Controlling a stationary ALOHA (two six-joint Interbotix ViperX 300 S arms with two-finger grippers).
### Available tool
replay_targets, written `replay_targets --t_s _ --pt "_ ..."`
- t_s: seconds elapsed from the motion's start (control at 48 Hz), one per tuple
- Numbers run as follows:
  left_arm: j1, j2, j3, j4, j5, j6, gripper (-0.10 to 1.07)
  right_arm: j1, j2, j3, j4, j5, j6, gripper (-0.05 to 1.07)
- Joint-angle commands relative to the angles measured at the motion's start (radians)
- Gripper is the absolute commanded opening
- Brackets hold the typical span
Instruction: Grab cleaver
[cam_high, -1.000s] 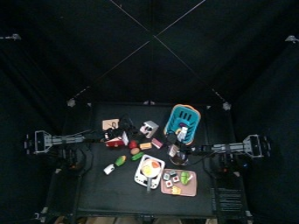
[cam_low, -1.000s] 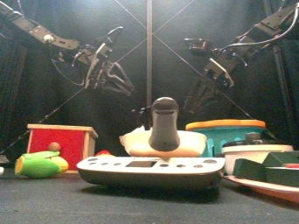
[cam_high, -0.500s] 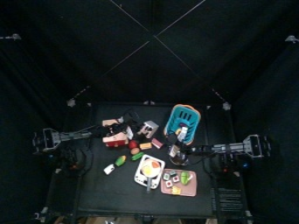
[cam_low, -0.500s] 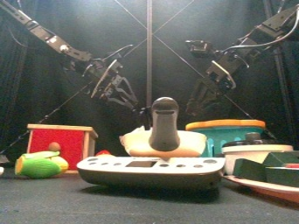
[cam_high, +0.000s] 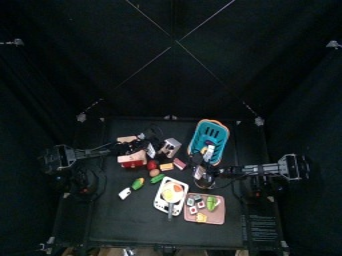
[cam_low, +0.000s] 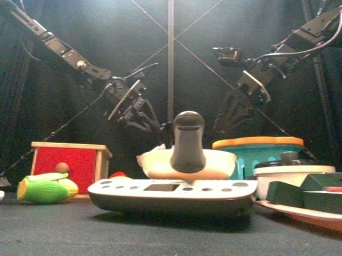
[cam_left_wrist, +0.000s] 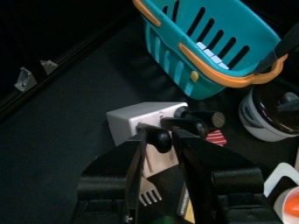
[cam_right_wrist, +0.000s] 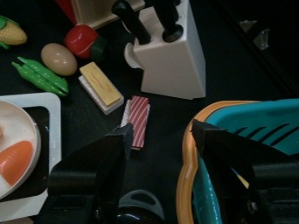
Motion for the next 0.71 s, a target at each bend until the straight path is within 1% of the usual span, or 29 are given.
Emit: replay_targets --t_s 0.0,0.104,0.333,0.688 --pt "0.005 0.008 -0.028 0.002 -0.008 0.0 0.69 -0.006 -0.026 -0.008 -0.003 -0.002 0.002 0.89" --pt "0.009 0.018 -0.032 0.002 -0.008 0.0 0.67 -0.005 -0.026 -0.008 -0.003 -0.002 0.002 0.89" --pt "0.02 0.018 -0.035 0.002 -0.009 0.0 0.55 -0.006 -0.025 -0.006 -0.003 -0.002 0.002 0.89" --pt "0.018 -0.002 -0.035 0.002 -0.009 0.0 0.54 -0.006 -0.025 -0.005 -0.003 -0.002 0.002 0.89"
